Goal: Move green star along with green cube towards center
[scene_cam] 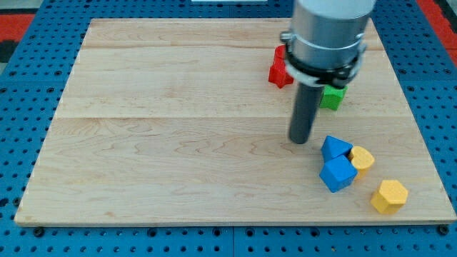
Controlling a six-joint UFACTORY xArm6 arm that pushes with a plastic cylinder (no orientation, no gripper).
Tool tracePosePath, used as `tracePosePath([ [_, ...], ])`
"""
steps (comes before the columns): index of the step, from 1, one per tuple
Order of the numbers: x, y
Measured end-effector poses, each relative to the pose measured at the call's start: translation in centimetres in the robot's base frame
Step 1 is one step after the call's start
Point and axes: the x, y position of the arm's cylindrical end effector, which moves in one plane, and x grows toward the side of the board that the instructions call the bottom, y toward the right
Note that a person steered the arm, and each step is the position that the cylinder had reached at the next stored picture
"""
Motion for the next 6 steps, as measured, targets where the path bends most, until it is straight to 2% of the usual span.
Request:
tracePosePath([
  [1,-0.9,7.5],
  [2,-5.1,8.0],
  [3,-5.2,9.6],
  [4,-7.4,9.8],
  [5,-9.5,4.6],
  [6,-9.7,-2.0],
])
